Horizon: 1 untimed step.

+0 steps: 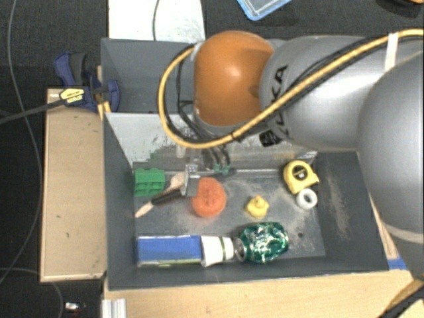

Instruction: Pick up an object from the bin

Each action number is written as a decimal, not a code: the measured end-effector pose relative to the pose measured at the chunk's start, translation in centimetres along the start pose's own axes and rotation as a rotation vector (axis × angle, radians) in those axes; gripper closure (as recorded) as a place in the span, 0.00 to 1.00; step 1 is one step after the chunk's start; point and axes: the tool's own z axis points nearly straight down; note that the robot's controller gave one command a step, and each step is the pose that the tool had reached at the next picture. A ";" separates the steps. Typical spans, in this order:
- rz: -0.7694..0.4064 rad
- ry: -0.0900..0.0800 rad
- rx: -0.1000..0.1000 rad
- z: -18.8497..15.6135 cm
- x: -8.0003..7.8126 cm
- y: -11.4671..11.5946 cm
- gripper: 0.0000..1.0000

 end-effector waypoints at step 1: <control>0.005 -0.007 -0.002 -0.5 -0.1 -0.1 0.00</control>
Offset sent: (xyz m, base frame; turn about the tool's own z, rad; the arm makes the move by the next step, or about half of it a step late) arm -0.0729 -0.0630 -0.0464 -0.2102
